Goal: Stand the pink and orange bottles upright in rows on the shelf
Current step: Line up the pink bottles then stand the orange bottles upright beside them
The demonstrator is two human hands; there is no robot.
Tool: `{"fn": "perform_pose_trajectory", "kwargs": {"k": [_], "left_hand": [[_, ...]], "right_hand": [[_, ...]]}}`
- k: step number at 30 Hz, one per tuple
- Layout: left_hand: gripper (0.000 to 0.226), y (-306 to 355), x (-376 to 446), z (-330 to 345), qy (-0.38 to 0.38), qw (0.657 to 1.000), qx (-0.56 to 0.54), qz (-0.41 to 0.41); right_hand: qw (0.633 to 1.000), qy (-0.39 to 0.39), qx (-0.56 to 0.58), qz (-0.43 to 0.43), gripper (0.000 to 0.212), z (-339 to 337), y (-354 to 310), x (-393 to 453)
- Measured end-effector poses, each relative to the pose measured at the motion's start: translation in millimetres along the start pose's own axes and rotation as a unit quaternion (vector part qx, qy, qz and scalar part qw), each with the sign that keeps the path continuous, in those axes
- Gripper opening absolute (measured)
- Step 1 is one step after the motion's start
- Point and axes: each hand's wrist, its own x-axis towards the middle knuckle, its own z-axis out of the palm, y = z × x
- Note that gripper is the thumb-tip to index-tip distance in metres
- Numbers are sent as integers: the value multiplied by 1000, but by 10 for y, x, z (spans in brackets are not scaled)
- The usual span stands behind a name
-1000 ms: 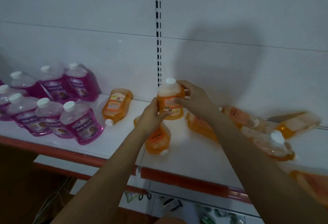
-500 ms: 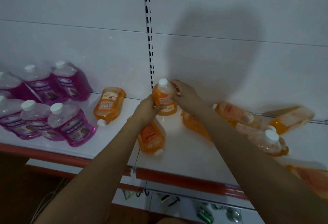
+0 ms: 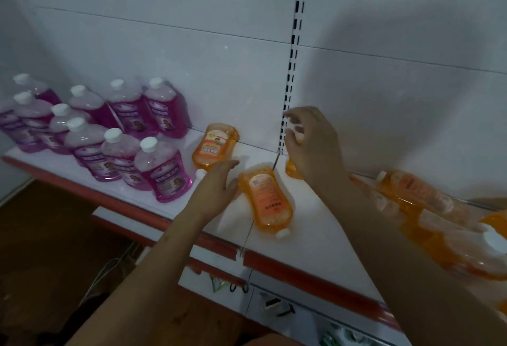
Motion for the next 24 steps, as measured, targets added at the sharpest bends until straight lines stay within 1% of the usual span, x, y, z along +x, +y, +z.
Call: {"fn": "perform_pose_trajectory", "kwargs": {"k": [2,4,6,8,10,11,12,13,15,16,17,19,20,22,24], "left_hand": [[47,-97,-146,-12,26,999,15,-12],[48,-144,-228,0,78,996,28,-28],[51,-127,-251,-3,135,990,34,-32],[58,-80,-218,-22,166,985,41,-33],[67,-35,-163,-27,162,985,35,-46],[71,-24,-131,-19,153,986,25,-59],[73,-22,-105,-2,146,986,13,-78],[72,-33,-86,20,146,984,-1,-100],[61,-87,-63,75,171,973,-41,-148],[52,-104,-52,90,185,965,-62,-174],[41,-119,-32,102,190,958,-82,-196],[19,-136,7,120,197,948,-129,-215],[13,-141,17,127,202,941,-160,-221],[12,-130,15,120,206,925,-216,-237],[13,-124,-17,82,203,914,-244,-254]], "right_hand": [[995,-100,-1,-26,33,268,-160,100],[981,-190,-14,-30,41,633,-235,228],[965,-259,-37,-21,51,1007,-276,381],[951,-301,-73,-21,62,1316,-274,550],[936,-323,-126,-55,67,1565,-213,712],[923,-341,-156,-83,65,1664,-176,783],[902,-370,-186,-118,62,1759,-132,845],[874,-404,-218,-161,60,1835,-96,887],[809,-456,-281,-242,64,1938,-44,923],[781,-473,-307,-267,68,1958,-26,921],[763,-486,-328,-273,73,1942,-34,909],[738,-488,-364,-291,82,1896,-31,880],[730,-477,-373,-315,84,1883,-22,872],[718,-449,-370,-382,82,1863,-4,867],[726,-422,-317,-440,78,1873,41,894]]}}
